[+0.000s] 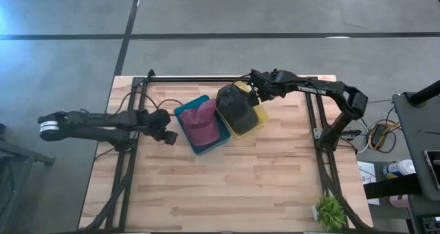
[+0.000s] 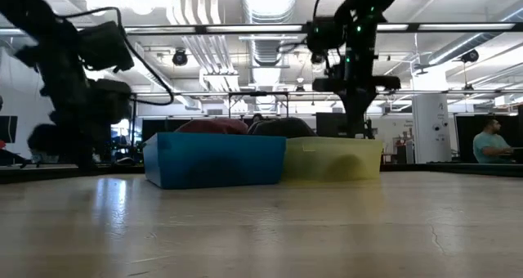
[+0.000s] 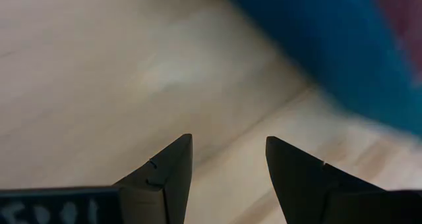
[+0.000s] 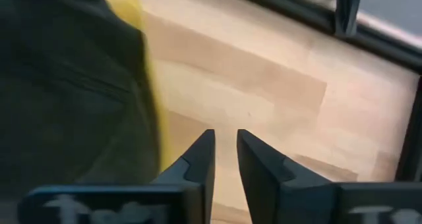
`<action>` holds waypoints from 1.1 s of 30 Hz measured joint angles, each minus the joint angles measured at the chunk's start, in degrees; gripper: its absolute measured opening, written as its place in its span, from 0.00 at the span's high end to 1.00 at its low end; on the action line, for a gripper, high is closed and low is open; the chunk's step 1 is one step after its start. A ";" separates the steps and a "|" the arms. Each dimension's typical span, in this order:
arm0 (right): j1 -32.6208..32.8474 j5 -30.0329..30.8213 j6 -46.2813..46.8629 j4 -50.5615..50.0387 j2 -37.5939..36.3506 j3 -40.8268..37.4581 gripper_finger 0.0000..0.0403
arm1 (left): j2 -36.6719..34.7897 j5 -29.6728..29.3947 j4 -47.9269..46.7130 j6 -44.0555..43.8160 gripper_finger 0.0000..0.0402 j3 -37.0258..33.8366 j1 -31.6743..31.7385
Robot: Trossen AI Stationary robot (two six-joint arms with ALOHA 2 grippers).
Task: Pick & Place hat
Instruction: Adjust the bins on the table
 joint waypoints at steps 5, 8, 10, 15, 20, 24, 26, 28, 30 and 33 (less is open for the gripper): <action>-3.83 -4.36 -2.79 0.45 3.07 -2.07 0.91 | 3.07 -2.29 12.95 -7.70 0.54 -3.02 0.02; -6.03 -7.30 -4.62 3.54 3.74 -4.40 0.93 | 5.57 -4.49 14.36 -8.09 0.54 -2.42 0.05; -7.06 -9.38 -5.61 5.96 4.10 -5.69 0.94 | 7.32 -6.01 15.78 -8.09 0.54 -1.60 0.08; -7.57 -15.23 -6.69 9.85 4.38 -7.99 0.96 | 12.26 -11.65 18.97 -7.57 0.54 1.46 0.31; -6.48 -18.45 -8.69 9.81 4.37 -8.82 0.96 | 18.36 -16.17 19.84 -2.36 0.54 6.28 2.48; -6.06 -18.38 -8.77 8.73 4.34 -8.88 0.96 | 23.42 -17.55 19.38 3.81 0.54 10.51 5.36; -5.99 -18.50 -8.80 8.27 4.23 -8.89 0.96 | 25.40 -18.53 19.38 6.16 0.54 12.49 6.93; -5.97 -19.05 -9.07 7.73 4.05 -8.94 0.96 | 26.98 -18.97 18.95 8.62 0.54 14.36 8.39; -5.97 -19.88 -9.72 6.83 3.93 -8.97 0.96 | 28.06 -19.72 18.40 11.48 0.54 16.06 9.81; -5.89 -19.41 -10.96 4.78 3.65 -8.97 0.96 | 28.58 -22.89 14.69 15.77 0.54 19.06 11.85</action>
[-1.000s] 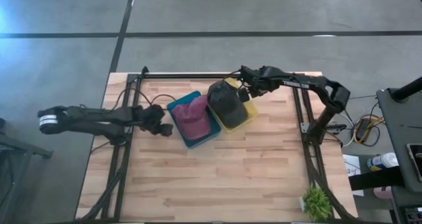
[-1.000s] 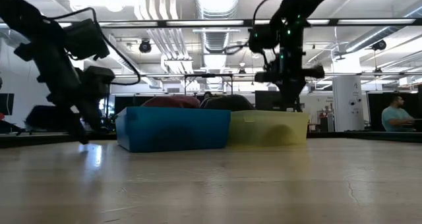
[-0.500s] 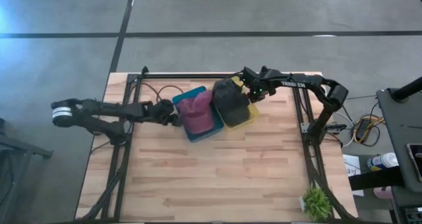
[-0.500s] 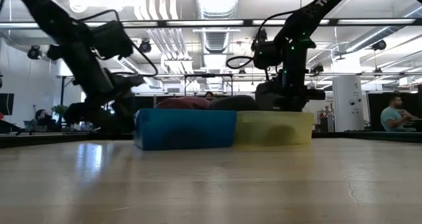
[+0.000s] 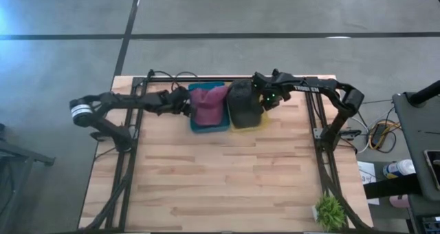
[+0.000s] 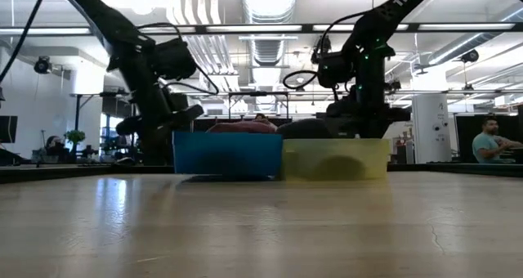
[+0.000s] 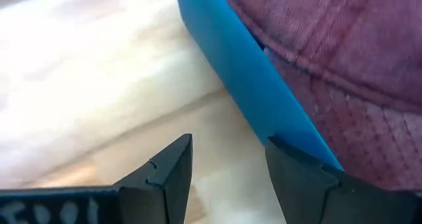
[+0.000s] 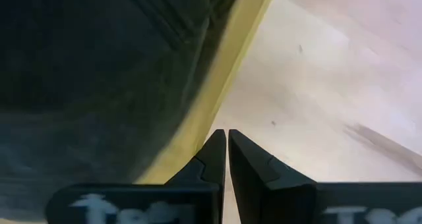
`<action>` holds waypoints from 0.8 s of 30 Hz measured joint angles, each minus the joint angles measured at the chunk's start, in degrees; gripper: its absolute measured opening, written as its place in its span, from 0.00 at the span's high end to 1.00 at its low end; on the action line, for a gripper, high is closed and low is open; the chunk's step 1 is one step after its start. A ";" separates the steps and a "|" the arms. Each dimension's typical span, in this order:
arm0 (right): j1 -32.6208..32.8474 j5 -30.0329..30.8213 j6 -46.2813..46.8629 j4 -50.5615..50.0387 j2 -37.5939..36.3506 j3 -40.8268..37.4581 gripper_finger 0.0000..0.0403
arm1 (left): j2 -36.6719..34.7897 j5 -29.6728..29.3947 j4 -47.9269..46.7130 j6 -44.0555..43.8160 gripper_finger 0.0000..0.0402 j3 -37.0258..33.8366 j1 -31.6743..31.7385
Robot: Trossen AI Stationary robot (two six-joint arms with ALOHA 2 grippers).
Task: Pick & Place hat
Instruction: Adjust the bins on the table, then return to Home Position
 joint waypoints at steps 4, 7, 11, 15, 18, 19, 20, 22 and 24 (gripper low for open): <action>0.11 1.53 -1.67 -2.48 -1.28 0.01 0.96 | -1.50 -2.36 -4.49 4.54 0.54 1.42 1.70; 0.09 1.56 -2.98 -2.64 -3.06 0.02 0.96 | -3.11 -4.11 -3.03 6.36 0.54 1.40 2.84; 0.38 4.08 -3.04 -2.81 -6.87 0.02 0.96 | -4.80 -4.24 -3.97 6.57 0.54 1.34 4.01; 1.51 6.70 -4.49 -2.19 -12.93 0.22 0.96 | -9.39 -2.75 -4.45 9.03 0.54 1.29 3.91; 3.53 7.31 -5.36 0.04 -17.96 0.22 0.96 | -14.24 2.95 -4.49 11.54 0.54 1.34 3.59; 4.49 8.06 -5.38 0.81 -19.71 0.22 0.96 | -15.97 5.28 -4.48 12.26 0.54 1.35 3.55; 5.52 9.08 -5.39 1.72 -21.41 0.22 0.96 | -17.78 7.54 -4.35 12.76 0.54 1.35 3.49; 8.01 12.15 -5.39 3.48 -24.67 0.22 0.96 | -21.26 12.63 -4.32 12.90 0.54 1.37 3.52; 11.08 15.36 -5.71 6.19 -27.77 -0.09 0.96 | -24.72 16.25 -4.32 13.19 0.54 1.02 3.49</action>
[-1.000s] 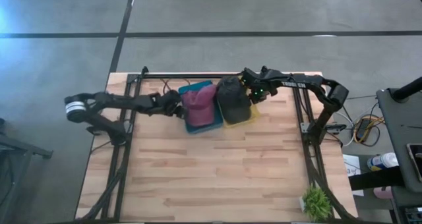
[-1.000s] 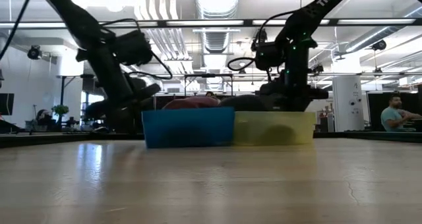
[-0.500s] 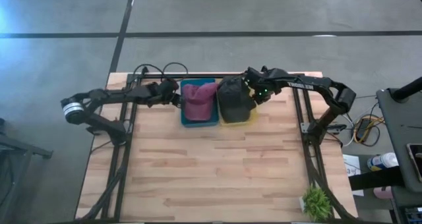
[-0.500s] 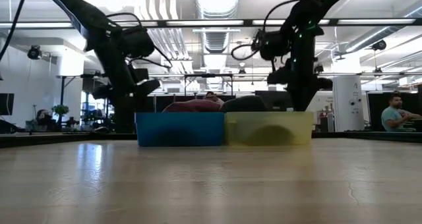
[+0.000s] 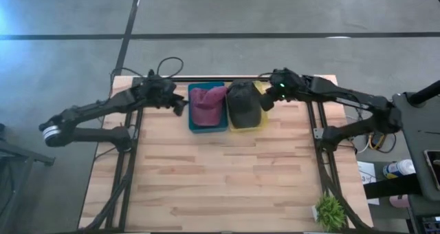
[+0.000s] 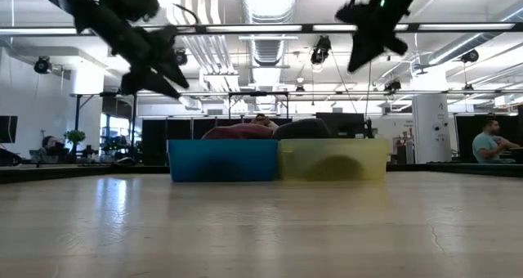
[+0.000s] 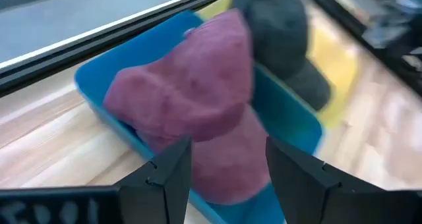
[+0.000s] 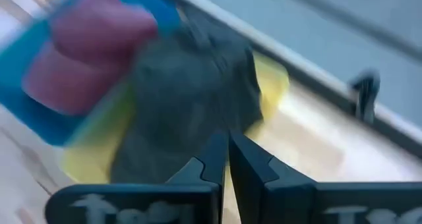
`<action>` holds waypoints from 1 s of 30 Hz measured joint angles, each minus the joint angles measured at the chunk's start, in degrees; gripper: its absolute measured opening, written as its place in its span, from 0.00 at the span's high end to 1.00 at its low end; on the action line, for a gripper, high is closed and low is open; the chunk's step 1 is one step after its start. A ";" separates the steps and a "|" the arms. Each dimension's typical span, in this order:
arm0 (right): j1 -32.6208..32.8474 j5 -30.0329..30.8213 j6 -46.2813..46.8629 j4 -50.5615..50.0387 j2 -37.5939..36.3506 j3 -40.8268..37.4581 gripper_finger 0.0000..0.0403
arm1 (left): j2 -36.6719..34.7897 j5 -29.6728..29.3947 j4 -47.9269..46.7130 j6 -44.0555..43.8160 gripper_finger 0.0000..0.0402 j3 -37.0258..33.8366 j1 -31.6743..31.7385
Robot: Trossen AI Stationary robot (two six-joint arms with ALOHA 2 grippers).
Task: Pick & Place hat
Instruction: Return to Home Position
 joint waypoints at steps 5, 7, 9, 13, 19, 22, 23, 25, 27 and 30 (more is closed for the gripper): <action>10.08 8.76 -2.19 6.60 -6.52 -1.90 0.96 | -7.79 0.91 -6.72 -6.04 0.54 0.01 0.02; 13.66 13.61 -1.76 6.54 -8.46 -2.12 0.96 | -10.76 2.30 -7.46 -7.87 0.54 -0.25 -0.17; 16.34 15.08 1.31 6.58 -10.23 -2.16 0.96 | -13.76 8.33 -8.55 -6.06 0.54 -0.64 -0.63; 21.36 13.42 11.77 7.36 -12.81 -1.79 0.96 | -19.40 23.98 -8.47 -2.42 0.54 -1.24 -0.86; 30.75 8.01 12.14 12.79 -13.81 -4.53 0.96 | -27.88 31.26 -8.13 1.58 0.54 -2.23 -1.72; 35.08 9.78 13.74 20.37 -13.87 -8.98 0.96 | -33.08 33.69 -6.56 1.68 0.54 -4.85 -1.92; 36.36 10.85 13.73 23.97 -13.87 -11.03 0.96 | -34.85 35.30 -5.50 0.83 0.54 -6.18 -1.92; 38.10 12.40 13.61 31.45 -13.88 -15.34 0.96 | -38.12 39.85 -0.61 -1.84 0.54 -9.15 -1.92; 38.80 12.52 13.18 39.68 -14.26 -19.92 0.96 | -41.66 45.20 7.33 -6.43 0.54 -12.98 -1.98; 39.05 12.18 10.07 53.91 -14.70 -27.27 0.96 | -46.24 48.22 21.19 -14.19 0.54 -19.39 -1.97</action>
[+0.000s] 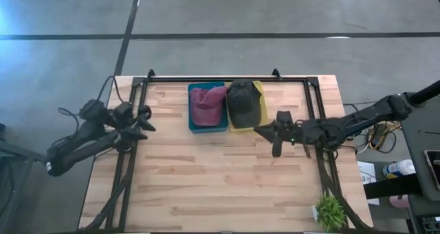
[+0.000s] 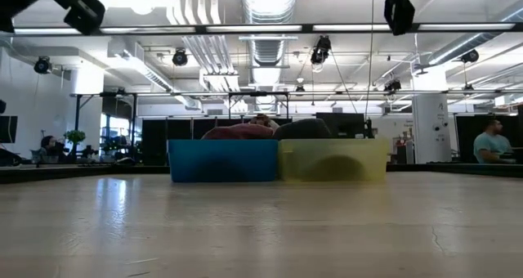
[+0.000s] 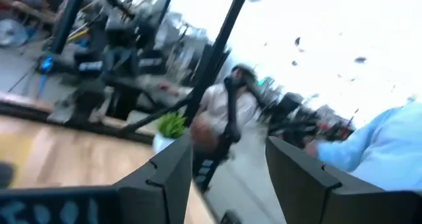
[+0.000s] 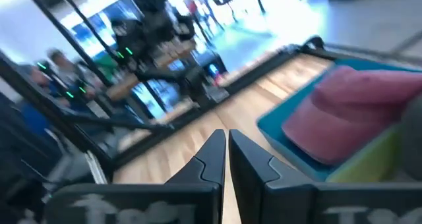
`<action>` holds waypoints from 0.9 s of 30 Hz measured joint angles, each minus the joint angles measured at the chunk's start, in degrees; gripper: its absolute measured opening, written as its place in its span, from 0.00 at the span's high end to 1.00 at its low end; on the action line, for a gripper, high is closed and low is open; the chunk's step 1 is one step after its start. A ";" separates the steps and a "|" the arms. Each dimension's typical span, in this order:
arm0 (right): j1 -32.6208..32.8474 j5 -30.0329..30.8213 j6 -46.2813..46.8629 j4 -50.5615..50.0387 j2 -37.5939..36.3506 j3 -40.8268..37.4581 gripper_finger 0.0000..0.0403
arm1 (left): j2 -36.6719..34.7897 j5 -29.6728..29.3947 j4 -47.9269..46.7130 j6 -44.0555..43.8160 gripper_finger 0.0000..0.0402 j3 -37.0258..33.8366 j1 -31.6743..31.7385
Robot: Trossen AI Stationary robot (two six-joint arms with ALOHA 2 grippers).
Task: Pick & Place hat
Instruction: Return to Home Position
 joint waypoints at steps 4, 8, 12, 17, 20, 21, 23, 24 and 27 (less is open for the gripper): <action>-1.20 -0.89 -3.03 19.30 -0.46 -9.77 0.96 | -4.86 -1.22 13.26 -8.25 0.54 -7.16 0.03; -3.39 -2.77 -3.31 30.65 -1.97 -18.30 0.96 | -7.66 -2.09 15.41 -12.37 0.54 -12.03 0.04; -4.80 -2.92 -1.65 33.26 -5.52 -23.88 0.96 | -8.61 -2.59 15.97 -13.24 0.54 -14.63 0.04; -6.16 -2.91 -1.40 32.96 -11.28 -29.21 0.96 | -8.19 -2.63 15.64 -13.33 0.54 -16.95 0.04; -6.97 -2.71 -1.45 32.93 -15.18 -32.15 0.96 | -8.19 -2.59 15.14 -13.33 0.54 -18.94 0.07; -7.11 -2.79 -1.72 32.95 -16.46 -33.15 0.96 | -8.19 -2.58 15.38 -13.32 0.54 -19.57 0.07; -7.35 -2.56 -2.57 33.06 -18.84 -35.30 0.96 | -8.19 -2.56 15.19 -13.32 0.54 -20.92 0.05; -7.41 -2.31 -2.94 33.02 -19.78 -36.49 0.96 | -8.24 -2.55 14.34 -13.32 0.54 -21.35 -0.02; -7.41 -1.13 -2.48 27.08 -21.79 -37.16 0.96 | -9.95 -2.95 9.18 -13.18 0.54 -21.27 -0.85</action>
